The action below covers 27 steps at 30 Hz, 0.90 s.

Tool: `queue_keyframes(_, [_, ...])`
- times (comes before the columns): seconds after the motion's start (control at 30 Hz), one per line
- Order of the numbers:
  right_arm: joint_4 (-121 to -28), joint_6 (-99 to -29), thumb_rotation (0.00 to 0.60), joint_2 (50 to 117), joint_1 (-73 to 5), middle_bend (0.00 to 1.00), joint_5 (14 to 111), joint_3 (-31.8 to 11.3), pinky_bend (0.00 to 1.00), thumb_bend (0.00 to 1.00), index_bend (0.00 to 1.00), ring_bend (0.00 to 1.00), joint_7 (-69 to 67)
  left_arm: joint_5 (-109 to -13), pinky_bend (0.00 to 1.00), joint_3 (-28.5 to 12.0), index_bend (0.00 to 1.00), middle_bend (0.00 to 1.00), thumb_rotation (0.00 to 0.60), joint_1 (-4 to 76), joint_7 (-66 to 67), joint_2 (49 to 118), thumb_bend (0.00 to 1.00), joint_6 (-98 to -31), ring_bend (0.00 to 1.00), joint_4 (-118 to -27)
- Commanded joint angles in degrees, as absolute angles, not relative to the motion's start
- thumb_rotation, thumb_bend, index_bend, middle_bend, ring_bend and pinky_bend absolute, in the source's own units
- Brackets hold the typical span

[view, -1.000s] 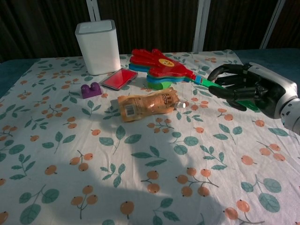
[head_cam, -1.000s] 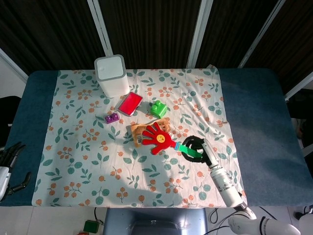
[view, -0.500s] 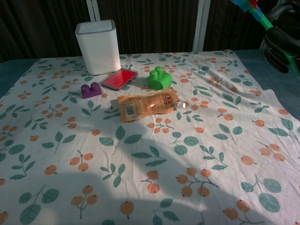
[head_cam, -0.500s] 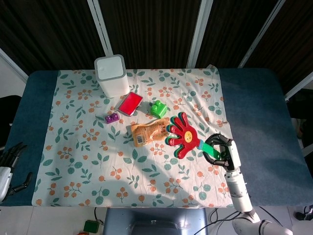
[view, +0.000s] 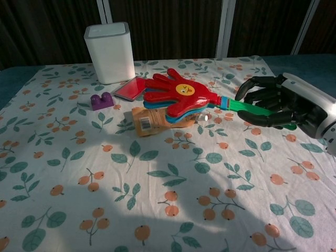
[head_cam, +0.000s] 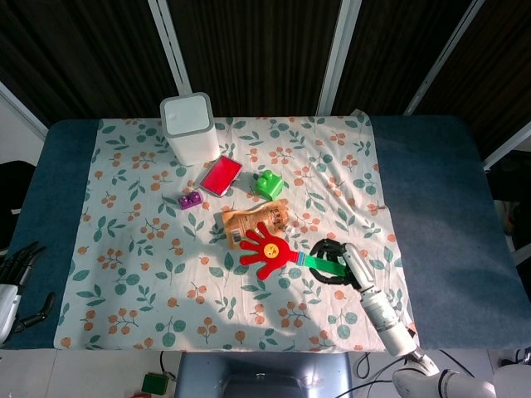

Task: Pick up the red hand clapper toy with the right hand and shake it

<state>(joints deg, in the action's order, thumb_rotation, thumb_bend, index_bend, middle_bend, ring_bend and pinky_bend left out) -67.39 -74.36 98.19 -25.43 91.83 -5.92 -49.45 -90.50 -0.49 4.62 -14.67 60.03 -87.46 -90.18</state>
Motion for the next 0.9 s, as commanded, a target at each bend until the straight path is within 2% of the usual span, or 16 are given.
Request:
queue_keyframes(0.03, [-72.18, -82.12, 0.6, 95.07, -23.36, 0.8, 92.72, -5.5, 1.0, 0.57, 0.94, 0.98, -66.97, -90.7, 0.13, -0.41, 0.0, 0.0, 0.6, 4.56, -14.51, 60.04, 0.42, -87.62, 0.0, -90.26])
queue_keyframes(0.2, [-74.07, -90.36, 0.6, 96.75, -19.27, 0.81, 89.66, -8.95, 1.0, 0.58, 0.95, 0.98, -72.63, -91.19, 0.13, -0.2, 0.0, 0.0, 0.6, 4.32, -13.98, 60.24, 0.42, -88.1, 0.0, -90.26])
queue_keyframes(0.33, [-78.32, -89.6, 0.6, 94.6, -17.7, 0.81, 86.19, -10.38, 1.0, 0.58, 0.95, 0.99, -80.55, -90.92, 0.13, -0.21, 0.0, 0.0, 0.6, 4.54, -13.47, 60.35, 0.42, -87.48, 0.0, -90.35])
queue_keyframes(0.47, [-77.41, -86.45, 0.6, 94.11, -18.43, 0.81, 85.39, -10.47, 1.0, 0.59, 0.95, 0.99, -80.45, -90.77, 0.13, -0.27, 0.0, 0.0, 0.6, 4.68, -13.06, 60.46, 0.42, -87.21, 0.0, -90.51])
queue_keyframes(0.67, [-70.58, -81.79, 0.6, 96.54, -21.97, 0.81, 89.3, -7.68, 1.0, 0.63, 0.95, 0.99, -67.84, -90.63, 0.13, -0.29, 0.0, 0.0, 0.6, 4.72, -13.01, 60.52, 0.42, -87.06, 0.0, -90.45])
queue_keyframes(0.9, [-65.92, -74.15, 0.6, 99.46, -25.56, 0.81, 88.74, -6.27, 1.0, 0.65, 0.95, 0.99, -42.35, -90.9, 0.13, -0.29, 0.0, 0.0, 0.6, 4.57, -13.93, 60.15, 0.42, -87.57, 0.0, -90.31])
